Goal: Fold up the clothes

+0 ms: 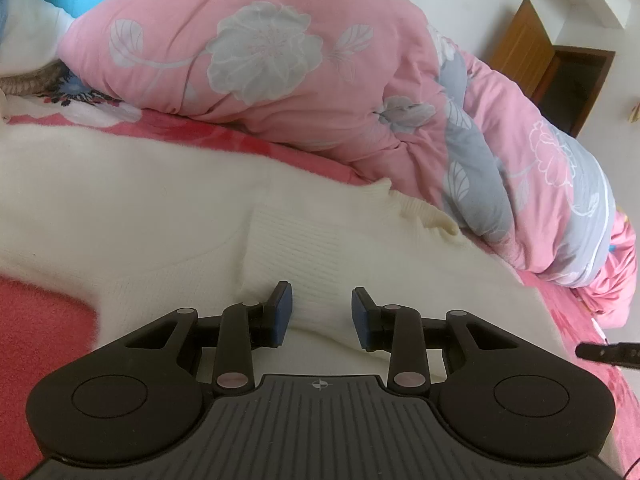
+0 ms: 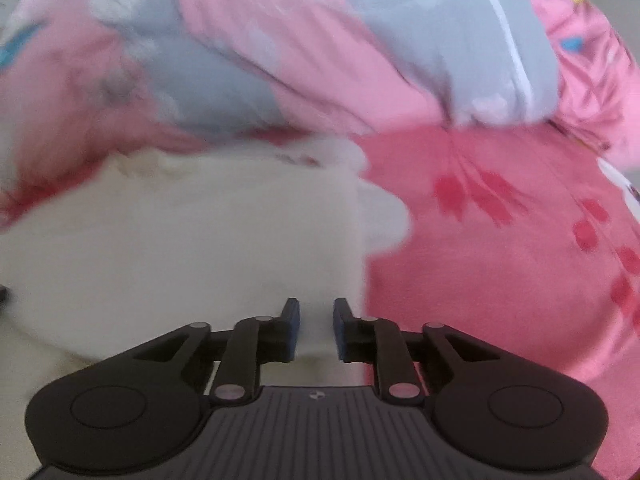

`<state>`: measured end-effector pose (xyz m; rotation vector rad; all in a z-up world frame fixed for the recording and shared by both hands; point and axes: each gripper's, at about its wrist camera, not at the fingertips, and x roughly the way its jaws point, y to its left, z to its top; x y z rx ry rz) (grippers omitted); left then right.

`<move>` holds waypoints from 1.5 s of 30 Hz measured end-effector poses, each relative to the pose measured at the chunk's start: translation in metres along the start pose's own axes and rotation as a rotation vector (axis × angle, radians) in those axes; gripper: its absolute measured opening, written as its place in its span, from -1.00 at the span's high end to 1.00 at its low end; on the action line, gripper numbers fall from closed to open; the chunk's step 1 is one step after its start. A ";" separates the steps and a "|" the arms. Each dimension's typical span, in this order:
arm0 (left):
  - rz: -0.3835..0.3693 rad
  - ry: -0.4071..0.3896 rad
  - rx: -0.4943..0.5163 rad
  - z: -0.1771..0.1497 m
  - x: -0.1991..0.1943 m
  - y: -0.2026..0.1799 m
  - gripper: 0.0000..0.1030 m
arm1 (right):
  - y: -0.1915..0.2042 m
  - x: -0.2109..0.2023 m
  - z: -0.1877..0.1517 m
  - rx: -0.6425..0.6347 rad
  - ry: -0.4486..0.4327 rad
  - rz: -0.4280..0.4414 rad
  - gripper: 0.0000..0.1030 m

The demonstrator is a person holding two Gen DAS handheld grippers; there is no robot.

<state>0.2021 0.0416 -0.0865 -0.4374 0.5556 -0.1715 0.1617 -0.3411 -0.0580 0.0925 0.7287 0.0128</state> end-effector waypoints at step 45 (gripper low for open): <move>-0.002 0.069 0.080 0.007 0.026 -0.019 0.33 | 0.069 0.008 -0.019 -0.178 -0.061 -0.042 0.63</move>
